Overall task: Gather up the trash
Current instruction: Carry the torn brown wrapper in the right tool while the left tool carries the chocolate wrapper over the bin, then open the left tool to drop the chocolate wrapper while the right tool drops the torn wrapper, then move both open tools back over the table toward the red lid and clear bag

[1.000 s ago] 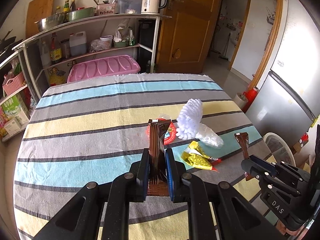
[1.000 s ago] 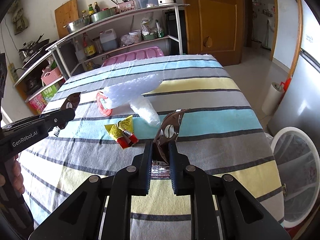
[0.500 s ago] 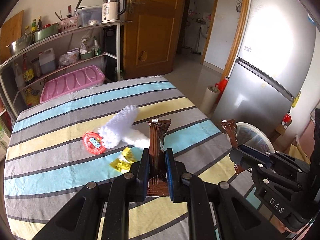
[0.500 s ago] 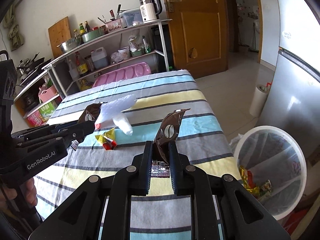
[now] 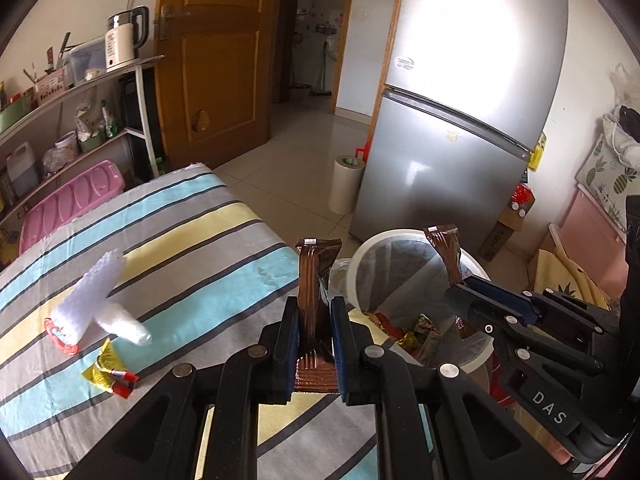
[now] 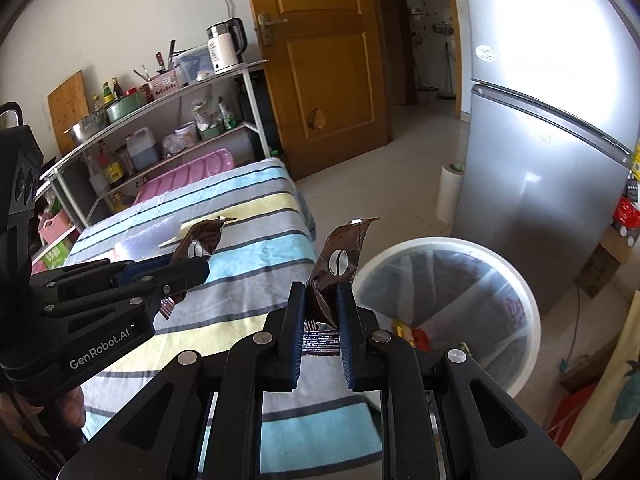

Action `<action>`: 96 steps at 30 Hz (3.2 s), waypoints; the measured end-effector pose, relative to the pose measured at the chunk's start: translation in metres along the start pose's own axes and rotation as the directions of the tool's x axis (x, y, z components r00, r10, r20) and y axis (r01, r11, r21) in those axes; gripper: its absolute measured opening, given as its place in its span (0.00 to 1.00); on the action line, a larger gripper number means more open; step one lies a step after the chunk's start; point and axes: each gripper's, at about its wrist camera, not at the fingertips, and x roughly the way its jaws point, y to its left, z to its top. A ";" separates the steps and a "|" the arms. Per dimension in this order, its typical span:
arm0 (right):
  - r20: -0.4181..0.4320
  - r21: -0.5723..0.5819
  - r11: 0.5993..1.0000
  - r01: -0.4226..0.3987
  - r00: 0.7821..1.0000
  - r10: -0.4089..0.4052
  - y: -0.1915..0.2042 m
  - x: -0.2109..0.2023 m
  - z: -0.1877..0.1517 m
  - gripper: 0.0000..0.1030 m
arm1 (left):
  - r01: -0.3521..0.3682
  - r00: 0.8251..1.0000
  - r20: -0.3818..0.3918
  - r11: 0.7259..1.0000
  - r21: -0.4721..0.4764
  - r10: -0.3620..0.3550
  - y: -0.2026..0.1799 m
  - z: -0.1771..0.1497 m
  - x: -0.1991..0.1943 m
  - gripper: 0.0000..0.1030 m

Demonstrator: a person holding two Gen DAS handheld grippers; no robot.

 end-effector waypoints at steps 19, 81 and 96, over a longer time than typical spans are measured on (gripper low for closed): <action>-0.119 0.122 0.978 0.171 0.981 -0.156 -0.105 0.021 -0.018 0.16 | 0.115 0.986 -0.135 0.987 0.113 -0.099 -0.089 0.005 0.084 0.15; -0.125 -0.205 0.964 -0.169 0.982 0.145 0.115 0.082 0.014 0.41 | -0.313 0.945 0.005 0.911 -0.269 0.327 0.189 -0.049 -0.064 0.44; -0.246 -0.322 0.890 -0.324 0.936 0.252 0.194 0.143 0.020 0.43 | -0.248 0.968 -0.052 0.929 -0.273 0.244 0.235 -0.057 -0.043 0.55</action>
